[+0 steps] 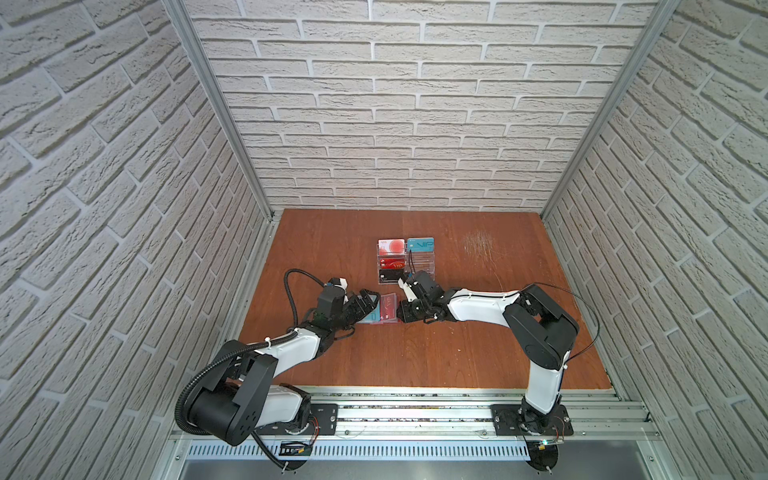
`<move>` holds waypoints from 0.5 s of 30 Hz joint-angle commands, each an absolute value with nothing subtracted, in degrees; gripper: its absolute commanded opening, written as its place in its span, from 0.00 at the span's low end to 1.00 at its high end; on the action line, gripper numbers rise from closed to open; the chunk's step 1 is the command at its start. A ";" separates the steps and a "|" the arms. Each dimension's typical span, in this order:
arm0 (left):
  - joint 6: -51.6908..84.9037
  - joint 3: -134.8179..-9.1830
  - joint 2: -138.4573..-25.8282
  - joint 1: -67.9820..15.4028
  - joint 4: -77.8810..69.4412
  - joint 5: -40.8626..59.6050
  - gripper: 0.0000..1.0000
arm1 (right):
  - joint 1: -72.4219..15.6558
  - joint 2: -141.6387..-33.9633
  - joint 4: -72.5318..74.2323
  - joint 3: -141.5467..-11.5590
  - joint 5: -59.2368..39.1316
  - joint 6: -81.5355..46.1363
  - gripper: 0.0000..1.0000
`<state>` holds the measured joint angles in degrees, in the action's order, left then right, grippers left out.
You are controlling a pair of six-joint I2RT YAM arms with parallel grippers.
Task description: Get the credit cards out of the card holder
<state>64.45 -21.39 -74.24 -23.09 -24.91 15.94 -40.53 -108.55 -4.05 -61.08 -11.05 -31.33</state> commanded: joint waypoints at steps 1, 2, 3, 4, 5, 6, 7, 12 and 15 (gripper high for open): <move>62.57 -21.80 -71.23 -22.27 -23.49 15.36 0.98 | -40.01 -107.55 -3.58 -60.47 -11.72 -32.15 0.26; 61.96 -21.93 -70.17 -22.07 -22.18 15.13 0.98 | -39.94 -107.49 -3.60 -60.40 -11.71 -32.17 0.26; 61.35 -22.05 -69.14 -21.89 -20.82 14.80 0.98 | -39.86 -107.39 -3.60 -60.31 -11.72 -32.23 0.26; 60.82 -22.15 -68.20 -21.77 -19.68 14.55 0.98 | -39.77 -107.27 -3.61 -60.28 -11.54 -32.24 0.26; 60.26 -22.21 -67.08 -21.57 -18.37 14.33 0.98 | -39.65 -106.97 -3.56 -60.02 -11.25 -32.36 0.27; 59.68 -22.30 -65.94 -21.32 -17.12 14.07 0.98 | -39.64 -106.58 -3.52 -59.86 -10.84 -32.34 0.28; 59.39 -22.32 -64.97 -21.25 -16.23 13.95 0.98 | -39.56 -106.19 -3.67 -59.66 -10.39 -32.34 0.29; 58.40 -22.32 -60.77 -20.93 -12.70 13.54 0.98 | -39.30 -104.17 -4.96 -59.06 -7.87 -31.86 0.35; 59.75 -21.53 -60.02 -20.96 -14.19 14.12 0.98 | -39.20 -102.87 -5.83 -58.83 -6.37 -31.42 0.40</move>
